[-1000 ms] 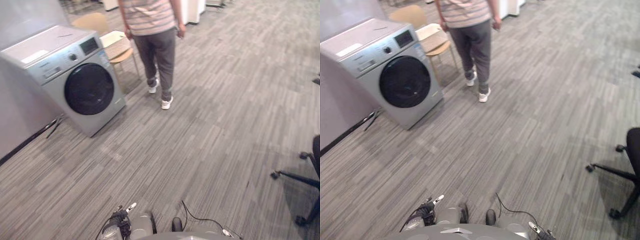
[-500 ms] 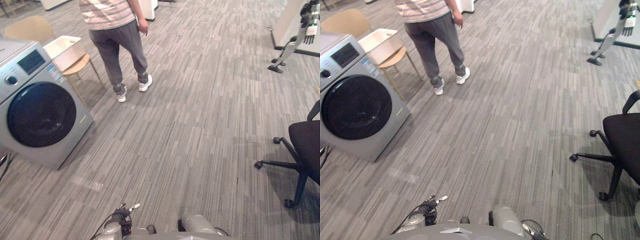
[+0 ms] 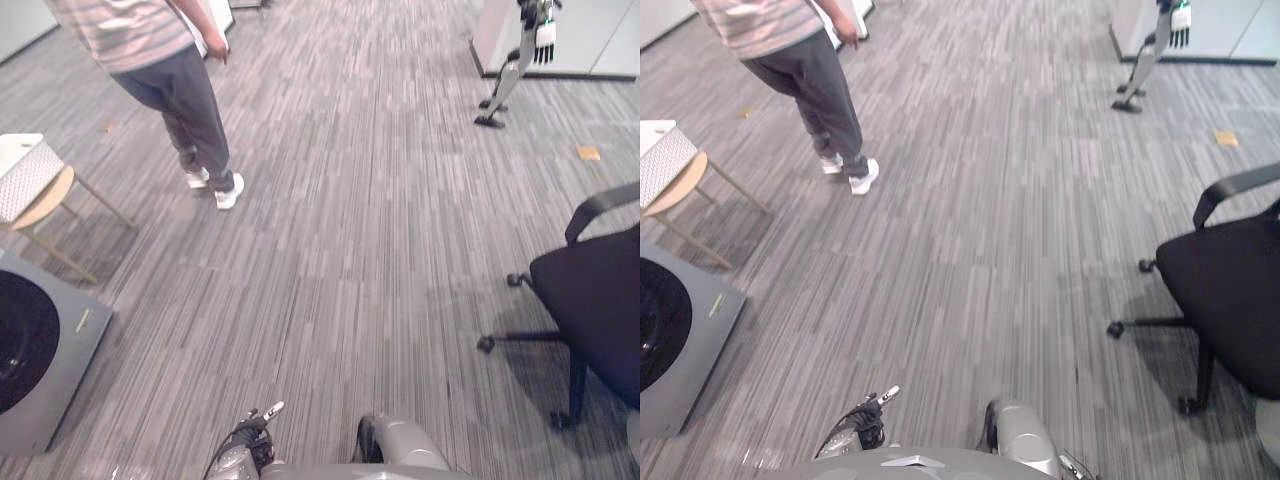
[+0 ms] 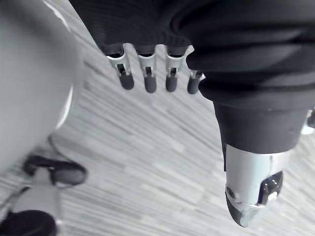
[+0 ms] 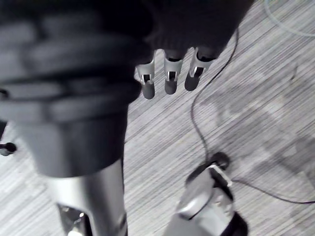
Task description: Organize washtable
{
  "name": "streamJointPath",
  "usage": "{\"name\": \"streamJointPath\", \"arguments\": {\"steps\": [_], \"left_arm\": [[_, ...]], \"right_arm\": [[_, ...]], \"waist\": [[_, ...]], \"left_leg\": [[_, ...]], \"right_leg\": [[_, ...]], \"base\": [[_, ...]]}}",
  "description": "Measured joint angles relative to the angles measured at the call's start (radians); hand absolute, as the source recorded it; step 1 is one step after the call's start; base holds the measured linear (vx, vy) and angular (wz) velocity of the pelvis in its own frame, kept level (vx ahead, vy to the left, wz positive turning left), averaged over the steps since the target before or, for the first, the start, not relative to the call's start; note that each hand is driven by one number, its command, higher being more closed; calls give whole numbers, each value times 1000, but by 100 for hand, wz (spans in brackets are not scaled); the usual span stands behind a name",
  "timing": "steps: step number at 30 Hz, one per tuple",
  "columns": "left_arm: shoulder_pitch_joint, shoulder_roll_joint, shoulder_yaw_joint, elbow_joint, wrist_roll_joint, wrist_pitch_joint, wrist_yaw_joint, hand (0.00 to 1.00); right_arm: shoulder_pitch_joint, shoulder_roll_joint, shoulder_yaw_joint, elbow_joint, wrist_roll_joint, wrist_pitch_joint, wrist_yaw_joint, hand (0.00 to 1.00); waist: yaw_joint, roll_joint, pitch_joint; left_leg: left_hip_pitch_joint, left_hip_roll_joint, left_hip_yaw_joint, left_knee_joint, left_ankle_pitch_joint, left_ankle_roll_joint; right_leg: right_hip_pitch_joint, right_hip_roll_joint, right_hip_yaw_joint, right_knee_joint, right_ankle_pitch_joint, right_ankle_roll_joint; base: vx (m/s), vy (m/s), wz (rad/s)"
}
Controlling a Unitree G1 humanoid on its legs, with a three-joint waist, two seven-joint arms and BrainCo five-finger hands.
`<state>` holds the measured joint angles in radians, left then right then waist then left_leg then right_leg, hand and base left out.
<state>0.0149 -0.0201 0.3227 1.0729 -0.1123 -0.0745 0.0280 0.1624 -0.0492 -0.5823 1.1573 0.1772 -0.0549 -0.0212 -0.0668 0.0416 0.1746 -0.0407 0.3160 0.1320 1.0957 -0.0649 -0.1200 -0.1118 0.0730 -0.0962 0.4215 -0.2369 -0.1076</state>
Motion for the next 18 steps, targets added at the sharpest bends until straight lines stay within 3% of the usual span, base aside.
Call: {"name": "streamJointPath", "arguments": {"steps": [3,5,7,8,9,10,11,12,13,14,15,16,17,18], "left_arm": [[9,13,-17,-26,-2,-14,2,0],[17,32,-39,-13,-30,-17,11,0],[28,43,-48,-14,-44,-19,18,0],[28,39,-49,-15,-48,-19,25,0],[26,33,-47,-15,-61,-21,30,0],[21,29,-48,-14,-70,-23,30,0],[20,32,-47,-14,-78,-23,29,0],[24,39,-47,-12,-76,-24,30,0],[27,44,-49,12,-75,-21,29,0],[24,63,-51,35,-75,-18,28,0],[23,70,-56,43,-75,-17,28,0],[20,84,-60,45,-75,-18,27,0],[17,94,-81,49,-76,-17,27,0],[3,115,-134,68,-75,-14,25,0]], "right_arm": [[-29,1,36,-22,10,-10,-1,0],[-81,-2,40,-17,41,-11,-3,0],[-99,4,42,-19,41,-16,-3,0],[-98,2,43,-19,40,-23,-5,0],[-102,-10,70,-18,40,-28,-9,0],[-102,-22,103,-16,39,-27,-12,0],[-100,-26,110,-15,39,-25,-13,0],[-79,-14,110,-12,34,-24,-12,0],[-61,-17,108,-7,20,-21,-10,0],[-54,-14,96,13,14,-20,-7,0],[-54,-11,85,32,7,-18,-2,0],[-49,1,55,65,-3,-7,5,0],[-40,6,53,70,-5,-3,9,0],[-33,14,53,70,-13,1,18,0]], "waist": [[8,-6,-1],[32,-14,4],[34,-31,14],[40,-30,12],[58,-9,8],[67,6,5],[72,1,4],[77,-28,-19],[67,-42,-49],[61,-70,-68],[60,-82,-72],[58,-110,-58],[50,-117,-53],[34,-122,-45]], "left_leg": [[-157,-53,17,42,-62,22],[-226,-97,99,-186,-144,38],[-229,-151,124,-454,-143,43],[-228,-182,114,-656,-106,35],[-252,-193,73,-842,-50,6],[-303,-192,36,-877,-14,7],[-309,-198,34,-865,18,29],[-301,-236,47,-851,79,85],[-287,-276,42,-857,136,143],[-258,-310,49,-861,114,166],[-236,-331,50,-862,91,166],[-166,-373,43,-863,44,172],[-140,-388,25,-865,25,177],[-84,-405,-8,-869,-4,190]], "right_leg": [[112,16,44,-79,-14,-10],[201,8,103,-158,-3,7],[273,-15,120,-220,-5,10],[300,-21,133,-259,-5,14],[336,-12,160,-310,-8,20],[367,-6,172,-344,-25,35],[386,-16,180,-346,-42,50],[407,-56,203,-326,-70,79],[379,-84,203,-227,-88,111],[326,-116,195,-87,-102,135],[287,-128,192,23,-91,153],[200,-146,191,299,25,274],[166,-148,189,396,114,330],[96,-154,185,573,172,350]], "base": [[363,-155,-35],[29,-6,-75],[-197,19,-32],[-257,43,-42],[-151,106,-54],[30,145,-58],[352,187,-52],[607,227,-35],[722,245,-16],[572,205,11],[505,164,35],[379,124,41],[388,138,68],[231,85,64]]}}
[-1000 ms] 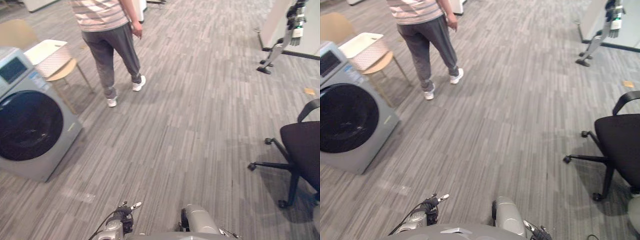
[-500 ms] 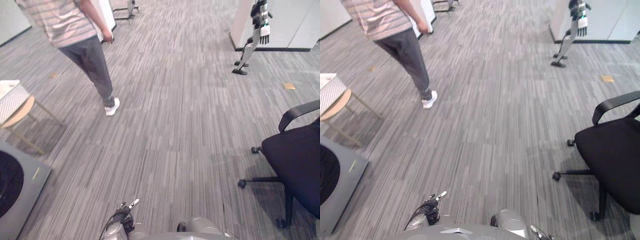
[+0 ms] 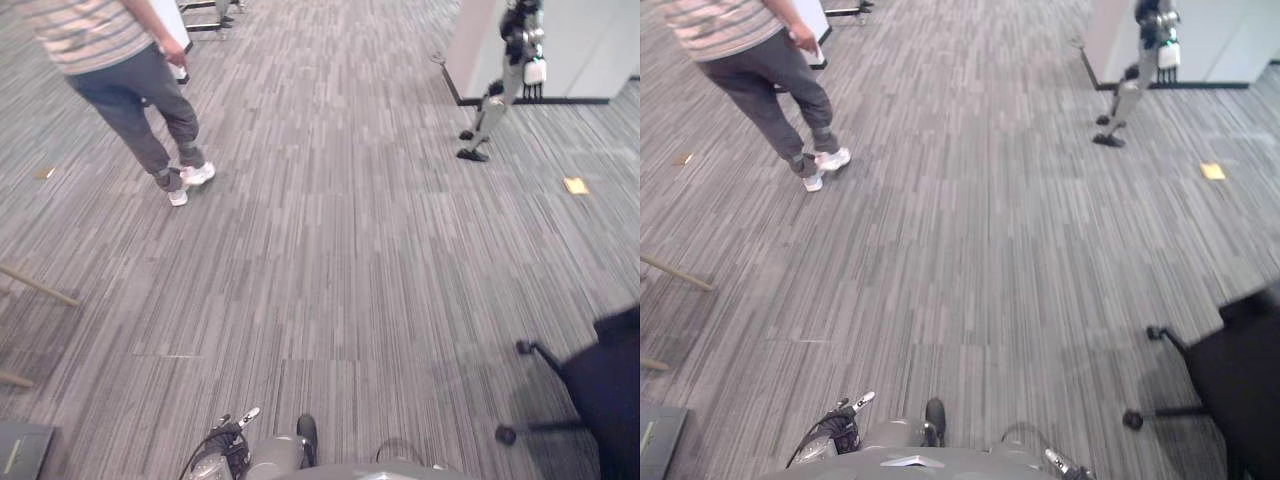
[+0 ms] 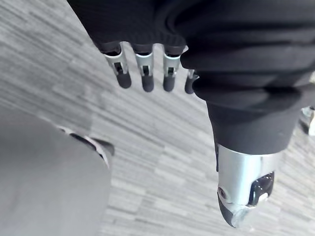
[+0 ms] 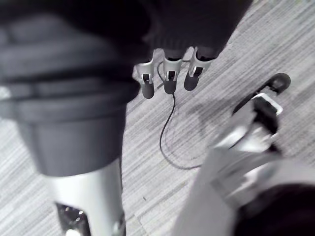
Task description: Organize washtable
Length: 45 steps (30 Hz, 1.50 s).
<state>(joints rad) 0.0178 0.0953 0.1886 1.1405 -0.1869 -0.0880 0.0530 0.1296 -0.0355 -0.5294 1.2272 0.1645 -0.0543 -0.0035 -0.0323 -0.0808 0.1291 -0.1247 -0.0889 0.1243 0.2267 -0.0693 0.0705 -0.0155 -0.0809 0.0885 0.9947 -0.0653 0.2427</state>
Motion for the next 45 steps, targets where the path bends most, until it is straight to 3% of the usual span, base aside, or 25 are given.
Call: {"name": "streamJointPath", "arguments": {"steps": [3,6,9,10,11,12,14,16,18,20,23,24,26,28,30,31,32,33,35,36,37,39,42,44,45], "left_arm": [[-25,1,-74,36,2,18,-5,0],[-34,-27,-69,35,18,17,-5,0],[-59,-59,-57,26,30,17,-5,0],[-57,-82,-25,13,46,17,-5,0],[-54,-96,-8,8,49,17,-4,0],[-32,-138,33,-6,61,16,-6,0],[-34,-159,73,-18,78,17,-15,0],[-18,-166,172,-56,77,17,-28,0],[13,-156,218,-102,76,16,-26,0],[42,-107,196,-97,76,15,-25,0],[55,-81,167,-82,36,-3,-20,0],[59,-75,143,-82,37,-4,-17,0],[63,-74,115,-81,38,-4,-11,0],[64,-52,117,-54,38,-3,-3,0],[62,-18,117,-32,37,-3,-2,0],[55,-3,110,-26,38,-2,-1,0],[50,18,76,-21,37,-2,-1,0],[50,30,48,-15,36,-2,0,0],[20,45,-12,13,37,8,-1,0],[15,36,-34,13,38,10,-3,0],[12,21,-40,13,38,10,-4,0],[8,-23,-41,12,38,13,-4,0],[-12,-48,-42,-1,45,12,-8,0],[-2,-81,-1,-13,50,12,-10,0],[7,-92,28,-16,62,12,-15,0]], "right_arm": [[-4,0,0,-17,0,-3,6,0],[7,-4,-14,-43,1,-7,6,0],[27,16,-25,-56,3,-5,4,0],[43,22,-26,-50,2,0,3,0],[58,17,-27,-52,6,1,3,0],[68,-6,8,-58,2,1,1,0],[63,-7,-8,-66,1,2,3,0],[83,3,-23,-128,0,12,3,0],[79,-7,-20,-136,4,11,3,0],[28,-5,-13,-126,11,12,3,0],[-36,-4,-9,-116,13,-4,0,0],[-34,-6,-2,-116,14,-11,-1,0],[-33,-34,58,-116,14,-29,0,0],[-28,-30,89,-103,13,-27,-1,0],[5,-19,84,-52,12,-26,4,0],[10,-11,70,-27,12,-21,4,0],[24,1,45,3,12,-17,3,0],[34,9,48,2,11,-13,5,0],[43,6,52,-13,11,-15,14,0],[41,2,51,-21,12,-21,14,0],[41,0,56,-41,12,-26,14,0],[43,-9,64,-62,12,-28,14,0],[65,1,64,-84,12,-19,14,0],[87,-7,98,-89,12,-8,13,0],[89,-16,104,-86,11,-6,12,0]], "waist": [[-19,33,22],[-29,75,41],[-41,58,39],[-42,57,35],[-42,70,23],[-41,114,2],[-47,122,3],[-42,135,11],[-19,143,12],[3,117,13],[34,110,23],[36,107,23],[42,146,8],[45,132,-2],[34,55,-37],[28,22,-28],[18,3,-15],[12,5,-11],[7,13,-3],[7,28,1],[8,45,8],[-10,74,17],[-23,73,16],[-28,86,-5],[-28,102,-14]], "left_leg": [[160,14,-50,-60,-18,22],[334,64,-67,-166,-51,22],[408,90,-83,-188,-191,-37],[447,97,-101,-189,-236,-43],[462,115,-101,-191,-256,-34],[461,147,-86,-124,-243,-64],[400,172,-83,86,-225,-96],[195,255,-123,634,-31,-222],[48,306,-101,944,16,-209],[-75,306,-1,951,-42,-135],[-167,277,124,508,-120,-120],[-159,229,129,228,-72,-145],[-210,221,74,1,-32,-181],[-236,190,40,83,88,-111],[-176,102,41,48,114,-43],[-129,64,39,37,88,-30],[-71,33,12,42,41,-20],[-47,22,-6,43,19,-16],[69,17,-31,4,-28,-14],[153,21,-35,-53,-47,-4],[215,32,-33,-92,-56,0],[313,56,-44,-144,-90,1],[409,75,-79,-160,-193,-33],[461,103,-86,-140,-236,-52],[453,121,-78,-85,-235,-56]], "right_leg": [[-155,-11,-77,185,-76,-107],[-301,14,-111,-24,-158,-186],[-352,-28,-150,-579,-60,-157],[-356,-41,-176,-623,60,-177],[-362,-26,-183,-586,76,-202],[-385,6,-187,-490,-14,-238],[-346,8,-212,-456,-70,-264],[-201,55,-262,-487,-152,-303],[-61,112,-250,-556,-201,-345],[89,113,-193,-686,-207,-348],[255,73,-125,-816,-192,-319],[302,49,-108,-851,-201,-314],[346,65,-62,-906,-230,-320],[378,43,-19,-877,-270,-304],[274,-16,13,-587,-257,-284],[227,-35,25,-411,-200,-190],[162,-26,62,-199,-20,2],[119,-18,65,-99,32,52],[-44,-20,25,160,-4,0],[-132,-35,-14,183,-59,-86],[-190,-33,-35,149,-109,-147],[-280,-17,-71,-21,-155,-182],[-305,-31,-140,-664,-43,-171],[-307,-9,-140,-671,92,-188],[-313,1,-143,-621,73,-224]], "base": [[135,41,35],[164,-10,22],[-201,-57,43],[179,-188,18],[593,-269,2],[611,-233,-10],[556,-260,13],[557,-279,32],[594,-216,-16],[615,-164,-68],[43,9,-81],[-181,77,-49],[31,162,-68],[455,231,-47],[567,257,18],[503,255,66],[336,181,74],[357,170,71],[223,66,26],[31,9,-6],[-55,13,-6],[-150,11,10],[-189,-49,34],[381,-205,23],[746,-275,32]]}}
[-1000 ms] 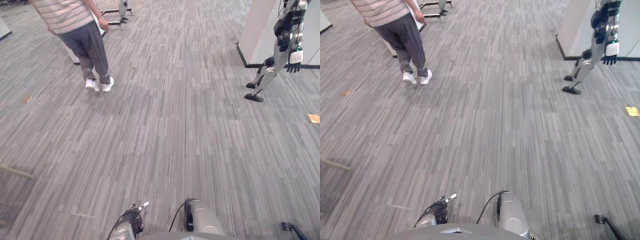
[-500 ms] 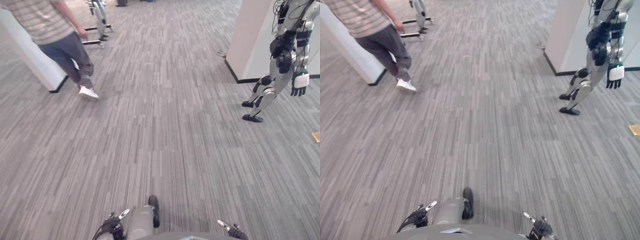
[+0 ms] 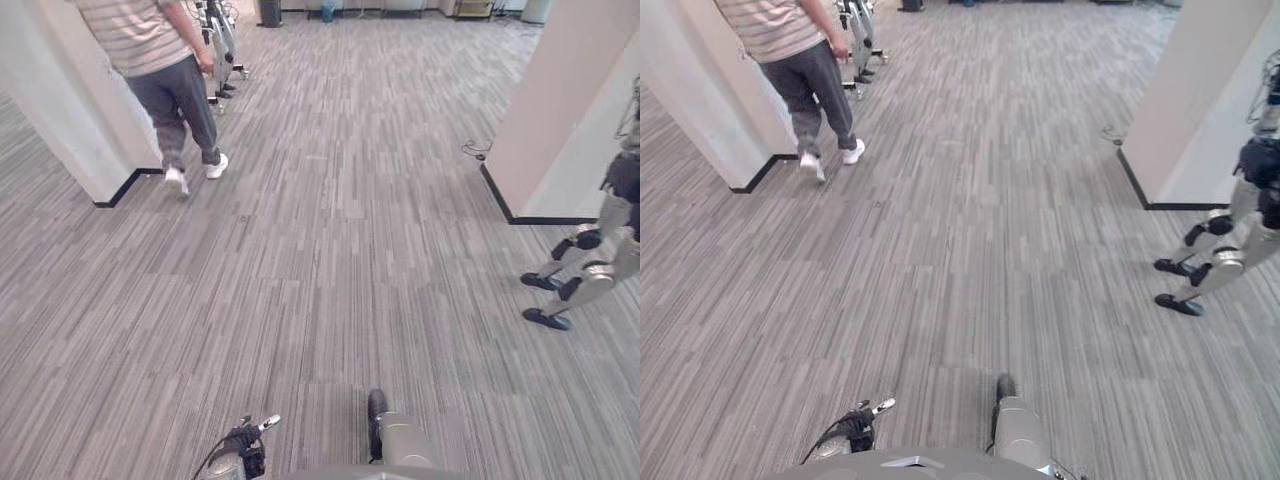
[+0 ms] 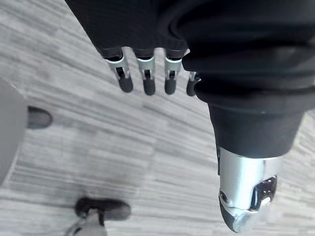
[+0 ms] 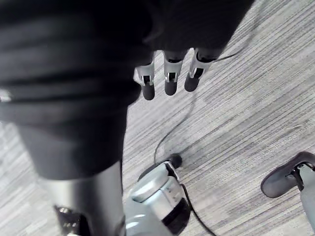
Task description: Organize washtable
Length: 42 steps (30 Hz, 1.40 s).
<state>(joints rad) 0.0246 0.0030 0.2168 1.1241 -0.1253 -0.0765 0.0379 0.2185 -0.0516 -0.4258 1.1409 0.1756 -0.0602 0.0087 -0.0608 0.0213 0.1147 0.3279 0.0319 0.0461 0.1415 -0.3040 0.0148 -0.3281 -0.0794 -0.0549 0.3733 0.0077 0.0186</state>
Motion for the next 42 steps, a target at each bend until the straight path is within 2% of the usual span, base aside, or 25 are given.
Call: {"name": "streamJointPath", "arguments": {"steps": [2,3,4,5,6,8,10,11,13,14,16,18,19,20,21,22,23,25,26,28,29,30,32,33,42], "left_arm": [[-3,-37,52,-26,13,0,-11,0],[-3,-57,100,-39,16,-2,-13,0],[-2,-63,137,-48,16,-3,-19,0],[-2,-61,141,-51,16,-4,-20,0],[0,-52,135,-65,15,-3,-26,0],[6,-25,102,-65,14,-4,-27,0],[10,11,52,-67,-19,-12,-17,0],[8,15,42,-66,-31,-15,-11,0],[23,33,6,-65,-55,-17,0,0],[30,27,-12,-64,-66,-20,8,0],[29,21,-21,-65,-67,-25,11,0],[50,33,-24,-52,-64,-30,11,0],[50,40,-26,-41,-63,-30,11,0],[45,58,-31,-24,-63,-31,11,0],[36,77,-49,-18,-64,-26,12,0],[29,87,-79,-15,-63,-21,11,0],[23,93,-106,-4,-62,-16,10,0],[15,93,-132,17,-58,-5,9,0],[10,88,-149,20,-43,-5,6,0],[7,72,-156,33,-42,-5,1,0],[7,72,-156,34,-42,-5,-1,0],[7,72,-152,35,-43,-6,-5,0],[11,77,-131,16,-43,-12,-7,0],[47,28,-60,13,-4,-23,-26,0],[46,31,-71,15,-3,-22,-26,0]], "right_arm": [[-5,-11,-10,-3,-1,1,2,0],[0,-17,-12,-7,0,1,3,0],[-1,-22,-9,-8,0,2,-1,0],[-6,-26,-6,-10,0,2,-5,0],[-8,-30,-4,-6,0,5,-15,0],[-15,-28,3,-3,2,5,-19,0],[-75,-31,30,-3,3,-3,-19,0],[-83,-31,30,-3,3,-7,-20,0],[-109,-28,36,-7,4,-23,-19,0],[-111,-35,51,-19,9,-29,-18,0],[-104,-58,76,-28,13,-30,-20,0],[-79,-48,71,10,10,-21,-17,0],[-70,-43,70,16,9,-21,-14,0],[-69,-28,60,43,8,-20,-10,0],[-63,-4,33,50,5,-14,-7,0],[-44,0,24,50,1,-13,-6,0],[-35,-1,24,48,1,-16,-5,0],[-45,-5,24,35,0,-17,-6,0],[-46,-7,22,32,0,-21,-8,0],[-42,-14,18,29,1,-21,-7,0],[-40,-14,19,28,1,-21,-7,0],[-34,-8,18,27,2,-20,-8,0],[-22,-1,19,29,2,-19,-11,0],[5,-34,110,-1,1,-16,-9,0],[3,-34,109,1,2,-15,-9,0]], "waist": [[-6,19,1],[-10,33,1],[-2,36,2],[6,35,3],[16,35,9],[18,20,13],[32,7,26],[40,3,33],[57,0,33],[57,30,30],[64,53,22],[63,-9,-40],[56,-23,-52],[45,-42,-54],[37,-75,-35],[34,-80,-32],[28,-71,-28],[28,-65,-22],[21,-42,-5],[12,-15,10],[11,-15,11],[7,-20,9],[16,-46,10],[43,-14,-16],[42,-14,-16]], "left_leg": [[-69,44,8,245,33,-51],[-157,88,6,482,104,-86],[-250,134,-2,704,258,-110],[-297,155,2,816,294,-120],[-370,189,20,987,280,-91],[-457,192,52,1050,227,-56],[-565,167,130,853,123,-58],[-577,156,148,751,111,-59],[-563,102,186,307,148,-83],[-585,98,167,74,203,-101],[-656,102,110,69,271,-111],[-662,20,105,131,353,-61],[-647,-2,101,119,363,-27],[-601,-39,110,106,347,14],[-535,-79,112,99,315,30],[-496,-91,109,99,287,41],[-461,-95,102,92,263,48],[-350,-95,96,37,241,52],[-272,-85,88,-21,238,56],[-169,-48,73,-84,234,58],[-153,-44,69,-91,233,57],[-130,-35,59,-93,210,40],[-109,-44,53,-86,161,1],[-60,40,102,-123,123,-71],[-62,43,104,-130,123,-71]], "right_leg": [[53,11,-44,35,-66,-21],[108,34,-69,32,-112,-46],[168,60,-80,25,-153,-68],[198,75,-79,18,-173,-75],[276,100,-70,-14,-197,-89],[394,107,-52,-98,-210,-97],[507,95,-4,-187,-213,-93],[528,85,8,-200,-216,-87],[577,56,37,-237,-254,-67],[603,67,51,-257,-289,-71],[638,75,66,-253,-351,-58],[603,13,139,-107,-374,-78],[567,-6,158,-17,-369,-67],[526,-23,182,134,-344,-24],[475,-38,219,329,-240,100],[437,-28,242,446,-109,184],[393,-31,236,552,-50,212],[274,-43,170,706,-125,126],[229,-47,113,680,-193,70],[185,-28,26,476,-276,28],[178,-25,17,390,-279,28],[170,-28,8,213,-266,47],[168,-49,22,-39,-132,46],[329,38,-15,-322,55,32],[329,40,-14,-333,54,34]], "base": [[569,-225,34],[413,-217,25],[341,-209,11],[378,-212,-20],[374,-163,-23],[209,-86,-27],[-157,20,-56],[-313,43,-71],[-330,57,-56],[-174,112,-27],[197,187,-25],[657,250,-35],[603,235,-7],[536,219,18],[507,205,32],[436,188,28],[354,120,11],[236,34,-10],[89,-29,-5],[210,-38,15],[176,-45,35],[-71,-23,50],[-125,-34,34],[-33,-28,-1],[0,0,0]]}}
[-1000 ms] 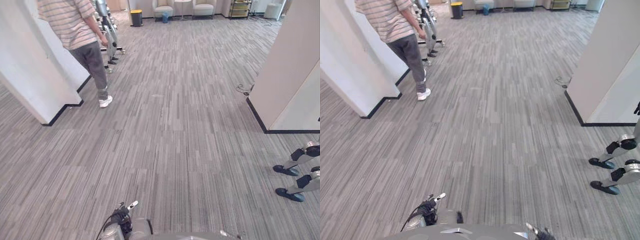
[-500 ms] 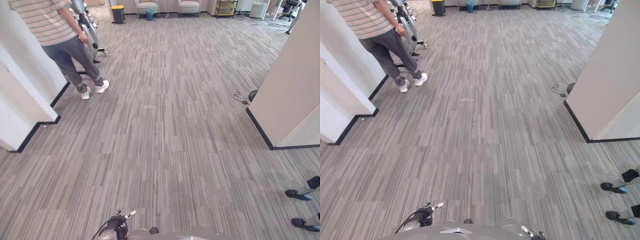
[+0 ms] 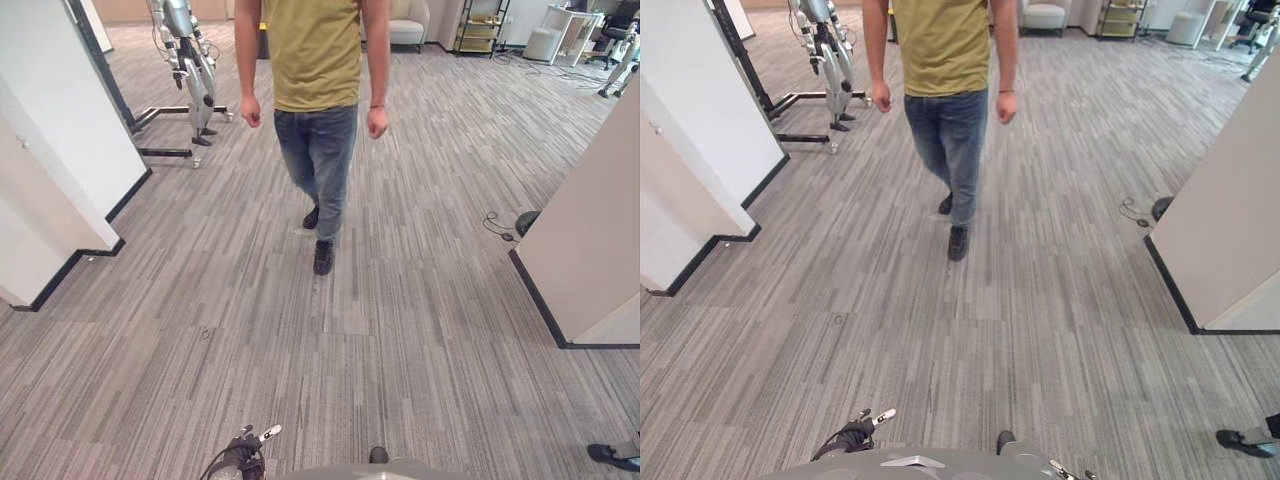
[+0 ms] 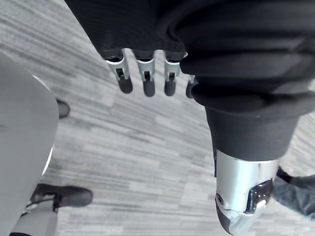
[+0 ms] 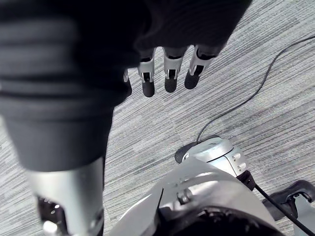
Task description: Organize washtable
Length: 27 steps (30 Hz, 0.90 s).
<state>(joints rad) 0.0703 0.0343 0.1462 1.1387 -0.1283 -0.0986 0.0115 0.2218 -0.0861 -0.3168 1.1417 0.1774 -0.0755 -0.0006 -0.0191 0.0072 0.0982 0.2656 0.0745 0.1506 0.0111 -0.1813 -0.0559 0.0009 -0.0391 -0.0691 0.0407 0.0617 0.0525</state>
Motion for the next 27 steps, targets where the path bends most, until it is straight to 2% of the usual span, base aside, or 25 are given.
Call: {"name": "streamJointPath", "arguments": {"steps": [5,7,10,12,13,14,15,16,17,18,19,20,22,23,25,26,27], "left_arm": [[-39,21,-63,41,18,13,-1,0],[-39,24,-69,39,19,14,-2,0],[-41,40,-63,37,18,19,-1,0],[-36,50,-48,37,17,21,-1,0],[-36,58,-25,25,16,20,-1,0],[-36,57,-14,15,14,19,0,0],[-33,48,13,7,-3,18,1,0],[-25,42,18,-4,-19,14,3,0],[-27,40,19,-6,-28,11,3,0],[-27,39,16,-10,-30,9,2,0],[-28,40,21,-10,-45,7,5,0],[-31,41,28,-10,-62,5,10,0],[-35,44,36,-12,-71,0,14,0],[-34,42,44,-11,-88,-4,19,0],[-32,42,51,-9,-95,-7,21,0],[-28,44,60,-8,-102,-12,21,0],[-26,50,77,-4,-101,-14,22,0]], "right_arm": [[-14,-1,-9,9,3,1,1,0],[-24,-2,-13,29,17,1,1,0],[-34,-1,-42,46,39,13,1,0],[-37,1,-42,47,40,13,1,0],[-40,8,-43,48,40,12,1,0],[-43,3,-49,47,40,12,1,0],[-49,-8,-50,47,40,12,1,0],[-50,-14,-53,46,40,11,0,0],[-55,-16,-53,45,42,10,0,0],[-57,-16,-53,46,43,10,0,0],[-66,-17,-71,47,45,11,-1,0],[-73,-14,-92,48,49,11,-2,0],[-83,-12,-106,48,50,11,-4,0],[-94,-17,-121,47,50,10,-4,0],[-103,-20,-121,48,49,10,-5,0],[-109,-20,-118,48,49,10,-6,0],[-116,-20,-118,47,49,9,-6,0]], "waist": [[-3,0,-3],[-4,7,-2],[-3,4,-6],[-4,-3,-10],[-4,-19,-10],[-3,-12,-6],[-1,-1,4],[-1,7,9],[-1,10,10],[-1,17,11],[-4,22,15],[-2,21,19],[-1,17,35],[-2,17,36],[0,20,36],[3,20,36],[6,10,30]], "left_leg": [[-15,3,-27,-1,0,0],[-25,12,-42,1,-12,-11],[-58,42,-61,72,-61,-32],[-101,56,-57,215,-86,-56],[-197,57,-55,418,-81,-62],[-258,71,-53,564,-65,-55],[-325,90,-49,734,-12,-36],[-375,94,-56,855,71,-36],[-419,96,-61,934,121,-35],[-451,99,-59,974,102,-20],[-514,101,-42,985,46,-7],[-556,100,-13,913,9,-8],[-565,92,11,728,-5,-16],[-557,73,-1,461,14,-35],[-557,64,-47,254,65,-51],[-563,63,-69,232,135,-56],[-598,48,-59,318,170,-32]], "right_leg": [[-1,-2,-26,-6,-4,-5],[-17,0,-38,27,-35,-9],[-58,13,-56,140,-121,-23],[-61,21,-56,188,-175,-33],[-62,11,-53,214,-196,-38],[-54,6,-52,232,-209,-40],[-42,8,-51,270,-238,-47],[-35,3,-45,303,-280,-60],[-27,-3,-42,305,-300,-65],[-24,-4,-41,305,-308,-62],[-14,-9,-41,293,-314,-58],[-5,-16,-41,277,-317,-52],[24,-28,-41,257,-326,-39],[40,-42,-39,245,-342,-24],[55,-46,-29,243,-374,-7],[72,-54,-19,243,-404,11],[86,-73,3,245,-433,25]], "base": [[28,-9,15],[52,-36,24],[115,-91,20],[126,-89,10],[38,-105,1],[-2,-138,-6],[-3,-120,-7],[3,-101,-4],[41,-73,0],[142,-58,2],[231,-43,-1],[271,-27,0],[244,32,-5],[257,84,-11],[365,161,-18],[568,284,-34],[563,287,-35]]}}
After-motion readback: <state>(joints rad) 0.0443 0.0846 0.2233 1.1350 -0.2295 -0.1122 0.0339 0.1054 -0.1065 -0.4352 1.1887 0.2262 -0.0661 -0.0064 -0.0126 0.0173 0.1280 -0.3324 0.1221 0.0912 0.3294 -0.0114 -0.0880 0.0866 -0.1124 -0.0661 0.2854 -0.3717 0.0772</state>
